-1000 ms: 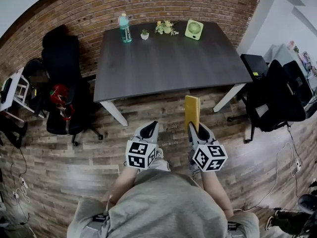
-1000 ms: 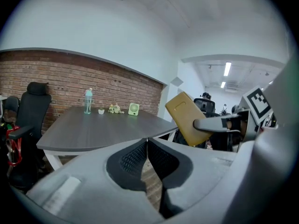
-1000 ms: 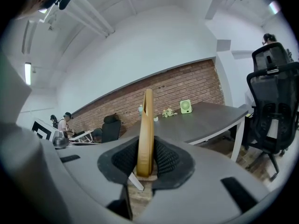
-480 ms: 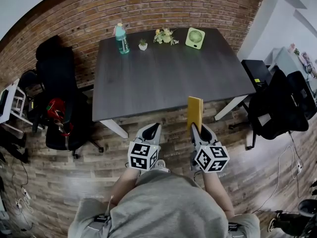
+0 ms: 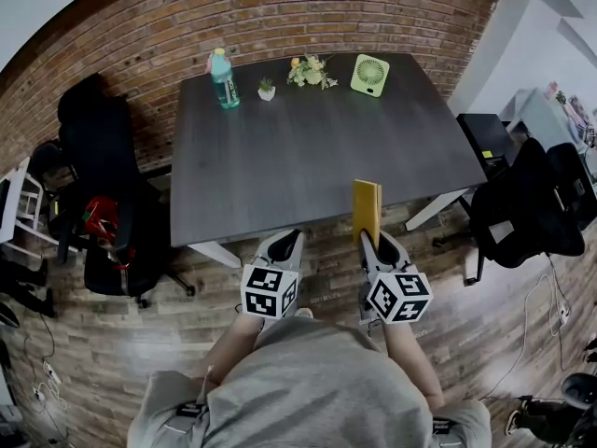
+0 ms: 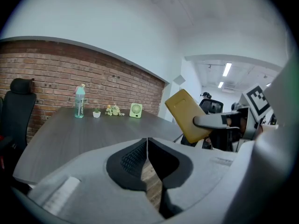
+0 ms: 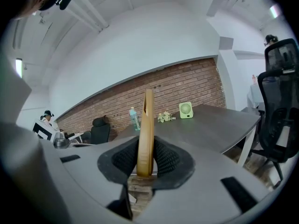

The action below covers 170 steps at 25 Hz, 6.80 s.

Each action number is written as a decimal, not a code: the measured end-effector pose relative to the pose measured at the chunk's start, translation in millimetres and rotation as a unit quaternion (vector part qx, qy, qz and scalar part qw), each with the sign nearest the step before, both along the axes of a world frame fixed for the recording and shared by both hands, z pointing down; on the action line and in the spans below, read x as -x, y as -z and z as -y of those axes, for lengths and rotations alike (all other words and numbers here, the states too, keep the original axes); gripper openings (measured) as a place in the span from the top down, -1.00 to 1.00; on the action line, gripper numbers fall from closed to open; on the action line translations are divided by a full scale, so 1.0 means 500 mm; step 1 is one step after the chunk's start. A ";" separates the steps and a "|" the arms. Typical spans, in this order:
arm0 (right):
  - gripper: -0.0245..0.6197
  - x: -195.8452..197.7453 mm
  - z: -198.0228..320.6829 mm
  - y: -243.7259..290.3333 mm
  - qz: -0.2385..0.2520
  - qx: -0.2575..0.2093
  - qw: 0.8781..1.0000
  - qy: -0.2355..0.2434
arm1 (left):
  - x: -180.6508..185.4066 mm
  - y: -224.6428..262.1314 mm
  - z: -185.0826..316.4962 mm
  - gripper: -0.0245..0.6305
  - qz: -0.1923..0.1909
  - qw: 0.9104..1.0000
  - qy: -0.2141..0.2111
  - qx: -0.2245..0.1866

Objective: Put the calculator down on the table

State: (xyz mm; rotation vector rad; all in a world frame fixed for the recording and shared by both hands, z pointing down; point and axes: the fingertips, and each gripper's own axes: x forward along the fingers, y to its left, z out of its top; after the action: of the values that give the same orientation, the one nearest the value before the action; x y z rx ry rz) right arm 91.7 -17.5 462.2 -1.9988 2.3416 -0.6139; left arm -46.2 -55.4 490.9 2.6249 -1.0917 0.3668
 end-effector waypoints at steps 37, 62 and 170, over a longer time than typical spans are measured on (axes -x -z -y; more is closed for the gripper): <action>0.66 -0.045 0.325 -0.035 -0.001 0.012 1.000 0.029 | -0.018 -0.031 0.294 0.86 0.006 0.999 0.046 0.016; 0.66 -0.107 0.541 -0.122 -0.005 0.069 0.995 0.077 | -0.068 -0.043 0.467 0.86 0.015 0.995 0.091 0.039; 0.35 -0.203 0.712 -0.427 -0.072 0.245 0.961 0.103 | -0.113 -0.088 0.536 0.85 0.031 0.992 0.105 0.065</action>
State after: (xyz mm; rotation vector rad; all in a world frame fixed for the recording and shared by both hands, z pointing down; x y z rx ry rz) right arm 193.2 -373.6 675.8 -2.0333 2.7201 -1.2044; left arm 10.2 -323.5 534.9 2.3729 -1.3043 0.4599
